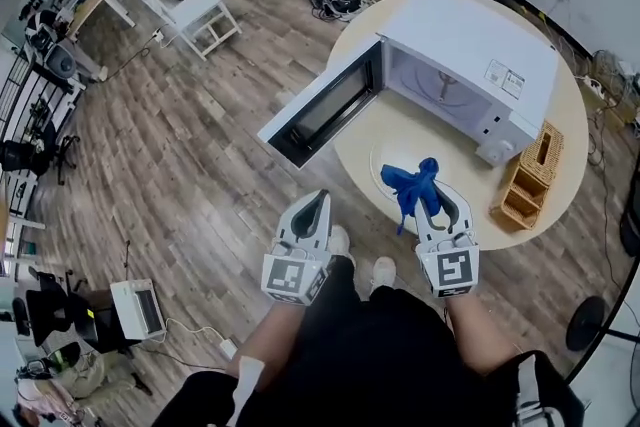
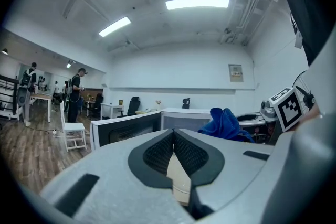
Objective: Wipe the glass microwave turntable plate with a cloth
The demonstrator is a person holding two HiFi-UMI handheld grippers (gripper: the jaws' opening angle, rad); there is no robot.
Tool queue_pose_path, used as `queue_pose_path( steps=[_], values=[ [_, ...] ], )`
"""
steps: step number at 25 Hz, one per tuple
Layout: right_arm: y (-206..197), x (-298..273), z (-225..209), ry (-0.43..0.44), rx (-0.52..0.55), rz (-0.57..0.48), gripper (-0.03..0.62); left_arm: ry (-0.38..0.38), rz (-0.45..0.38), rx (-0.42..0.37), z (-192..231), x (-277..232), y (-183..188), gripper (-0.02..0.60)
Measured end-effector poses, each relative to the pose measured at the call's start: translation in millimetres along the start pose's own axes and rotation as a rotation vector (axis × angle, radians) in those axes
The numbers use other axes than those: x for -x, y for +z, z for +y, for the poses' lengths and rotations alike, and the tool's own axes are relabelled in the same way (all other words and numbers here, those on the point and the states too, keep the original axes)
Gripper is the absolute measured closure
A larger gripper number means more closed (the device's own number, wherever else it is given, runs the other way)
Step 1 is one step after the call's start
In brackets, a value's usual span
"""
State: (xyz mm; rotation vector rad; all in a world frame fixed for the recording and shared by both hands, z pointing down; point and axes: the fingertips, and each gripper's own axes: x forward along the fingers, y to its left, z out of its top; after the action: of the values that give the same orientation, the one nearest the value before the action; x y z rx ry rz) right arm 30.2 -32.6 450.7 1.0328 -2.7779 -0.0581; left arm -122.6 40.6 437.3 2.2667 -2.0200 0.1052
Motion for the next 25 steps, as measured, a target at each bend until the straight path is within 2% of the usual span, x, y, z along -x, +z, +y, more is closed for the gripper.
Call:
queue_pose_path(
  steps=[6,13,25],
  values=[
    [0,-24,-12,-0.051,-0.025,0.007,0.499,-0.075,-0.004,0.011,13,-46,1,0.575],
    [4,-56,-23,-0.158,-0.043,0.04,0.5,-0.237,-0.007,-0.009,21,-98,12,0.575],
    [-41,-92,-42,-0.345,-0.075,0.166,0.5,-0.471,0.052,-0.024,23,-149,-13,0.575]
  ],
)
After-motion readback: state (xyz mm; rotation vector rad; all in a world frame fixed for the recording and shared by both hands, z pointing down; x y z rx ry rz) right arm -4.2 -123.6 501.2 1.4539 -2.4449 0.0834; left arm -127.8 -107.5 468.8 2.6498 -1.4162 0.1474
